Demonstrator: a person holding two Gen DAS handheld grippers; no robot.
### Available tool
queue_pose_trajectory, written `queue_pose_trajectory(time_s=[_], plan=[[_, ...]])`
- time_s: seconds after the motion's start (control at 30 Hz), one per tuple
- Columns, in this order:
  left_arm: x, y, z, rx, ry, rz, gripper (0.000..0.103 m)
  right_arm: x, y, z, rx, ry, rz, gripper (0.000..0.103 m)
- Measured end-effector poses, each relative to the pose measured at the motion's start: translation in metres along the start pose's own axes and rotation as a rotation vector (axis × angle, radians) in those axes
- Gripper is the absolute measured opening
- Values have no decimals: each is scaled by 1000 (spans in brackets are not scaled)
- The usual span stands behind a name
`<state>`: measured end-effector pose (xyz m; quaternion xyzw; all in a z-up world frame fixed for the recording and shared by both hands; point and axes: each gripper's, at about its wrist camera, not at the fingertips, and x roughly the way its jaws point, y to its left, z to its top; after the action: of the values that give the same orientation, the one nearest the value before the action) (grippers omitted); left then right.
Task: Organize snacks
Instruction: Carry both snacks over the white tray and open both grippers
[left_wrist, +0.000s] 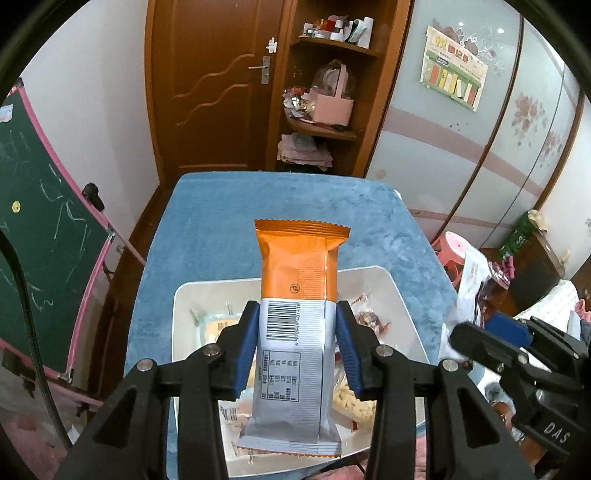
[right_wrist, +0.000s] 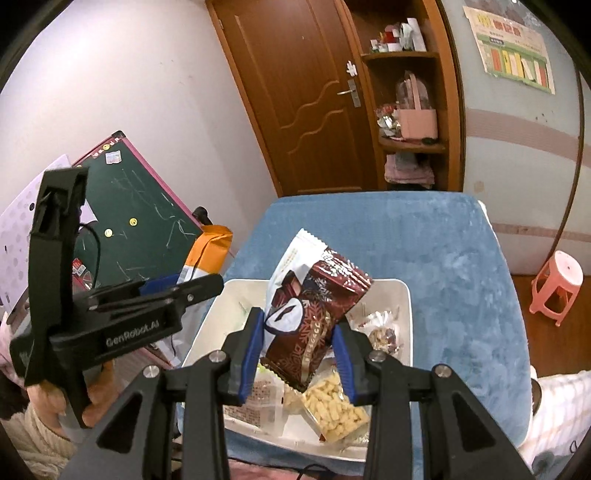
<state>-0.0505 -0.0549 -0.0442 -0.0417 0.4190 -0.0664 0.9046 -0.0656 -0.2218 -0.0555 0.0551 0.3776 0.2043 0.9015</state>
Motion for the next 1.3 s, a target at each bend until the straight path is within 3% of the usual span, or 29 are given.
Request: queue_pose_trajectory(time_s=[0.4, 0.47, 0.53, 0.57, 0.67, 0.9, 1.3], plan=[[17, 0, -8, -14, 20, 73, 43, 25, 0, -10, -4, 63, -15, 38], [17, 3, -8, -25, 17, 81, 60, 29, 0, -12, -11, 72, -24, 39], [17, 6, -8, -52, 5, 71, 98, 32, 1, -13, -16, 81, -32, 42], [16, 8, -8, -61, -1, 65, 102, 34, 2, -14, -21, 88, -30, 47], [17, 12, -9, -77, 5, 71, 103, 33, 2, -15, -16, 79, -31, 56], [28, 14, -15, -87, 65, 79, 103, 32, 0, -14, 5, 72, -34, 56], [24, 3, -20, -58, 63, 85, 103, 29, -7, -14, 45, 61, -66, 56]])
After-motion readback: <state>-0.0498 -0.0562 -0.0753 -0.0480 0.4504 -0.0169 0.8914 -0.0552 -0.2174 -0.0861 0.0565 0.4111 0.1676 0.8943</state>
